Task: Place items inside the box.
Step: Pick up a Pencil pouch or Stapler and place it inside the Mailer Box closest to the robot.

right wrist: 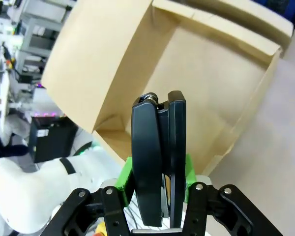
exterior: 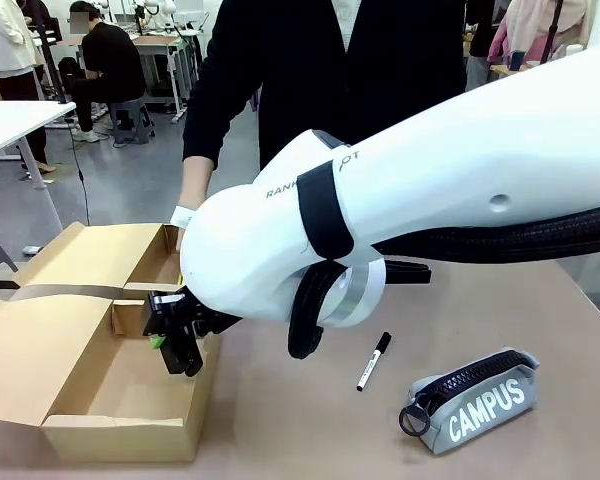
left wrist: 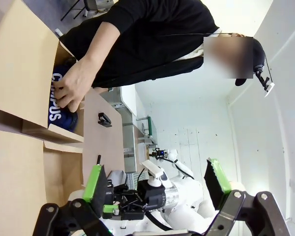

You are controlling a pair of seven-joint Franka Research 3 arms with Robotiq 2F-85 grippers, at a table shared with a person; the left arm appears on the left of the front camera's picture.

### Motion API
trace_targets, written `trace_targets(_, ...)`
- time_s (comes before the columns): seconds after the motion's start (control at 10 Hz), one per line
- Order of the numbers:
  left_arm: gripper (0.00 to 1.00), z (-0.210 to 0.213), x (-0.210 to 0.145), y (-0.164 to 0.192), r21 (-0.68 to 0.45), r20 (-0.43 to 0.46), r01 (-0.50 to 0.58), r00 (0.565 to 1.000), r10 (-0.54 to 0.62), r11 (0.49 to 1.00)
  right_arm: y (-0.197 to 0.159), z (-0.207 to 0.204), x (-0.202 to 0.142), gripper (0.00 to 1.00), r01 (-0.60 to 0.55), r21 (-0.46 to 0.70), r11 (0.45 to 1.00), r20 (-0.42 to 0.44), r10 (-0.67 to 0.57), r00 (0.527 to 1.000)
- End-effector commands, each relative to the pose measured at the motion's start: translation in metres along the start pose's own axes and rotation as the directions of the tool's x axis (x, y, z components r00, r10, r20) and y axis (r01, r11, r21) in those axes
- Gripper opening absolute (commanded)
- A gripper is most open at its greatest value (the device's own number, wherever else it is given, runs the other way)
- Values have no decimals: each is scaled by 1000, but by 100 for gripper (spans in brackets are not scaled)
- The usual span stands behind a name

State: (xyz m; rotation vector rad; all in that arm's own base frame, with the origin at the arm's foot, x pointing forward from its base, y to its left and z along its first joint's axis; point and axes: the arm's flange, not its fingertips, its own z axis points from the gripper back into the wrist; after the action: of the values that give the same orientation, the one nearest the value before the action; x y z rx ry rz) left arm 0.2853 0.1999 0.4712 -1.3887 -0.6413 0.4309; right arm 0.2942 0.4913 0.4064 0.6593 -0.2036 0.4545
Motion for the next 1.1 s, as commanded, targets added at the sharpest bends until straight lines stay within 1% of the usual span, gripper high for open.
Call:
trace_targets(0.0,100,-1,-3,0,-22,4,18,1000,-18,1000,19,-7,-3,44,193,-19,981,69,-191,979)
trace_targets(0.1,100,-1,-3,0,-22,4,18,1000,-18,1000,34,-10,2,44,265,-41,963,88,-261,961)
trace_targets(0.2,100,-1,-3,0,-22,4,18,1000,-18,1000,41,-11,6,44,325,-68,943,113,-317,942)
trace_targets(0.3,100,-1,-3,0,-22,4,18,1000,-18,1000,42,-16,9,44,362,-110,926,103,-351,931)
trace_targets(0.4,100,-1,-3,0,-22,4,18,1000,-18,1000,42,-23,14,44,379,-127,916,81,-372,925)
trace_targets(0.5,100,-1,-3,0,-22,4,18,1000,-18,1000,43,-30,18,44,371,-136,919,68,-365,929)
trace_targets(0.6,100,-1,-3,0,-22,4,18,1000,-18,1000,43,-38,23,44,375,-165,912,72,-368,927)
trace_targets(0.8,100,-1,-3,0,-22,4,18,1000,-18,1000,41,-49,32,44,380,-187,906,55,-377,925)
trace_targets(1.0,100,-1,-3,0,-22,4,18,1000,-18,1000,39,-52,33,44,399,-203,894,55,-396,916)
